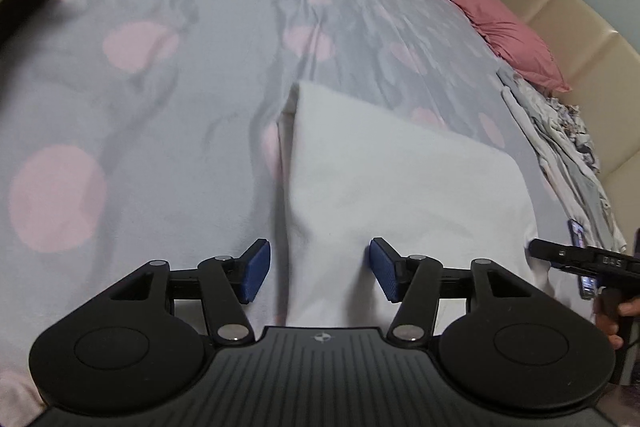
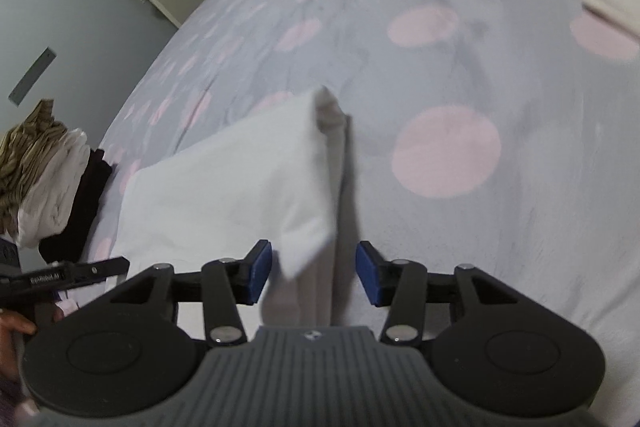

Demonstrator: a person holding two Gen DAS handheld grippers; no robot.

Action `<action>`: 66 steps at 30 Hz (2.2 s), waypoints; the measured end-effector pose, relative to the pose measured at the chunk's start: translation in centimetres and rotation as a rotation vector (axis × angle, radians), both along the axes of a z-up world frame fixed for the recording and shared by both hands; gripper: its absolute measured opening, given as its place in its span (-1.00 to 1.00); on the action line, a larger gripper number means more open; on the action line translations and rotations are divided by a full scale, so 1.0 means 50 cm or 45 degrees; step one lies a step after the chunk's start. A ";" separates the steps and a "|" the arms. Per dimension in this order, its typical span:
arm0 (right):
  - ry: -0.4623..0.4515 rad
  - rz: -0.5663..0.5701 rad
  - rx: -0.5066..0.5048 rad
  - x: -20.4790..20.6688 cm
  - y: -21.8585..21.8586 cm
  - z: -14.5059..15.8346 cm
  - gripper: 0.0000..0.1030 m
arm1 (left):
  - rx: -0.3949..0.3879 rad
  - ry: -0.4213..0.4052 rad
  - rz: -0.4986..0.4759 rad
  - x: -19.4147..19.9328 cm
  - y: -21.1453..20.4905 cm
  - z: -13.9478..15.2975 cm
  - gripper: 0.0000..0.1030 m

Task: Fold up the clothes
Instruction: 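Move both grippers to the folded shirt's end and grasp it, then lift the folded white shirt with both grippers and carry it to the clothes pile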

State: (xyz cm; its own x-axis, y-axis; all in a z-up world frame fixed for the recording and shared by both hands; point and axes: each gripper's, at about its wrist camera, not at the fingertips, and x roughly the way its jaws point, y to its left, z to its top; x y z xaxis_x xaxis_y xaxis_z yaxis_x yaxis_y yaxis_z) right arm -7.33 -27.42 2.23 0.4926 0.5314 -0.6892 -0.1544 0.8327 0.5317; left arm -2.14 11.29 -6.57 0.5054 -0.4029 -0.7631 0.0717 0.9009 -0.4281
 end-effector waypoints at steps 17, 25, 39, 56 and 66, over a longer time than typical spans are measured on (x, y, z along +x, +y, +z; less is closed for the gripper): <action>0.110 0.108 0.243 0.067 0.026 -0.064 -0.26 | -0.155 -0.052 -0.086 0.030 0.012 -0.048 -0.14; 0.037 0.123 0.199 0.058 0.044 -0.046 -0.52 | -0.148 -0.115 -0.079 0.011 0.006 -0.026 -0.46; -0.078 0.108 0.342 0.031 0.033 0.042 -0.59 | -0.208 -0.294 -0.099 -0.020 0.008 0.065 -0.68; -0.217 0.227 0.570 0.026 0.118 0.280 -0.59 | -0.083 -0.558 -0.100 -0.076 0.102 0.376 -0.68; -0.208 0.414 0.699 0.092 0.277 0.466 -0.59 | 0.076 -0.705 0.075 -0.146 0.228 0.563 -0.69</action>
State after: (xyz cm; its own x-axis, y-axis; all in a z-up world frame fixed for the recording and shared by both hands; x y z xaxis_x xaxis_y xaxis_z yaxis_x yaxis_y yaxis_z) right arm -2.71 -13.55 25.54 0.3229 0.9239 -0.2053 -0.4669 0.3442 0.8146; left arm -9.46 22.69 21.58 0.8575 -0.3261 -0.3980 0.2202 0.9317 -0.2889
